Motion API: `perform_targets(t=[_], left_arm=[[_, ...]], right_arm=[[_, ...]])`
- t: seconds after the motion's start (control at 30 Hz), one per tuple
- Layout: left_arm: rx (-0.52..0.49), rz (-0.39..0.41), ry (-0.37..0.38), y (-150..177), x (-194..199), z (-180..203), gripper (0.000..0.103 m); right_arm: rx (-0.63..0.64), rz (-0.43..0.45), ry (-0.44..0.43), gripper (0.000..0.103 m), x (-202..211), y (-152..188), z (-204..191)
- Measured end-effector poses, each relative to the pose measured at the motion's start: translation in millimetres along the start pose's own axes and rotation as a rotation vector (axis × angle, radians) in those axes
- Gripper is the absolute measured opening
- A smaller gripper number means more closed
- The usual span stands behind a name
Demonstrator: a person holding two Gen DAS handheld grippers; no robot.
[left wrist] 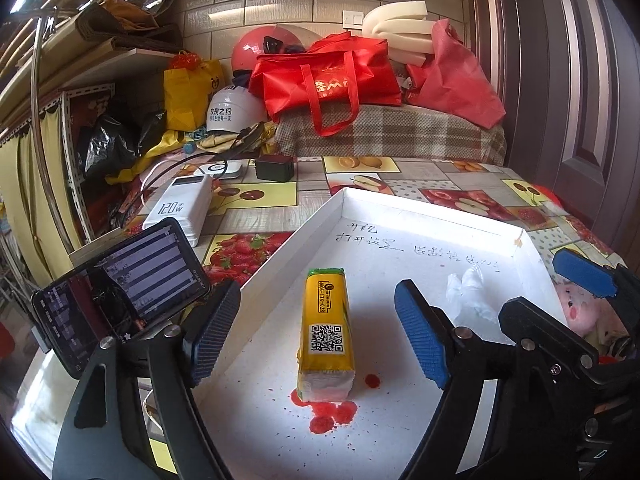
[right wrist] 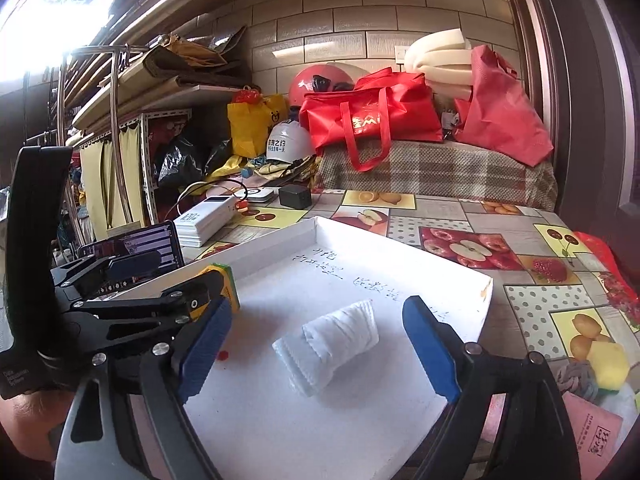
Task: Organize soft objects
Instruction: 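Open the right tool to drop the white cloth while the left tool releases the yellow pack, then grasp the red apple plush with the left tool while the right tool grasps the white foam block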
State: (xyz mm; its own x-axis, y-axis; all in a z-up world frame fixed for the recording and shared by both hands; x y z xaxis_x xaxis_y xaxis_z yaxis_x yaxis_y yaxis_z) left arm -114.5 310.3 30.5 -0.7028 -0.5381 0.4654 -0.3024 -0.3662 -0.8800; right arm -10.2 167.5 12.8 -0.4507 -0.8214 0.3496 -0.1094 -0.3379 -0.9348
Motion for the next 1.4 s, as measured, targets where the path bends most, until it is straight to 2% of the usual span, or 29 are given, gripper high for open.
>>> perform_targets(t=[0.03,0.07,0.13,0.33,0.63,0.77,0.97,1.1,1.2,1.4], left_arm=[[0.014,0.004,0.001,0,1,-3,0.089],[0.032,0.008,-0.003,-1,1,-6,0.098],[0.064,0.013,-0.009,-1,2,-12,0.103],[0.053,0.054,-0.021,-1,10,-10,0.103],[-0.020,0.168,-0.033,0,33,4,0.103],[-0.031,0.172,-0.029,4,40,10,0.103],[-0.050,0.184,0.003,10,53,25,0.103],[-0.057,0.179,0.061,15,60,37,0.103],[-0.090,0.162,0.125,20,64,51,0.103],[-0.192,0.084,0.325,33,72,101,0.103]], right_arm=[[-0.006,0.004,-0.002,0.092,1,-1,1],[-0.014,0.008,0.001,0.103,1,-1,3],[-0.021,0.023,-0.001,0.103,4,-2,4],[0.027,0.076,0.023,0.103,13,-5,-5],[0.000,0.106,0.025,0.103,33,2,1],[0.002,0.092,0.023,0.103,48,10,3],[-0.018,0.076,0.069,0.103,69,21,20],[-0.076,0.078,0.092,0.103,83,27,46],[-0.141,0.069,0.145,0.103,94,33,78],[-0.295,0.053,0.251,0.103,126,52,152]])
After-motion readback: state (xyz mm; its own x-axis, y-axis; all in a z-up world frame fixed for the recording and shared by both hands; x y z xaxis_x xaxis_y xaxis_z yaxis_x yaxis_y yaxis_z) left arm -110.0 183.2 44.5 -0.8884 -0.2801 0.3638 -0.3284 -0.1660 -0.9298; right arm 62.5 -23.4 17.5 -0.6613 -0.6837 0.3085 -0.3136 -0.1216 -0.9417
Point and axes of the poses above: each gripper's, at about its wrist camera, not at the fingertips, and x roughly against the way its jaws point, z to its right, y to its underside, the point moved 3 cm from there along -x, roughly the way its jaws point, and after that the axes turned 7 degrees about y, right-handed, at the moved point
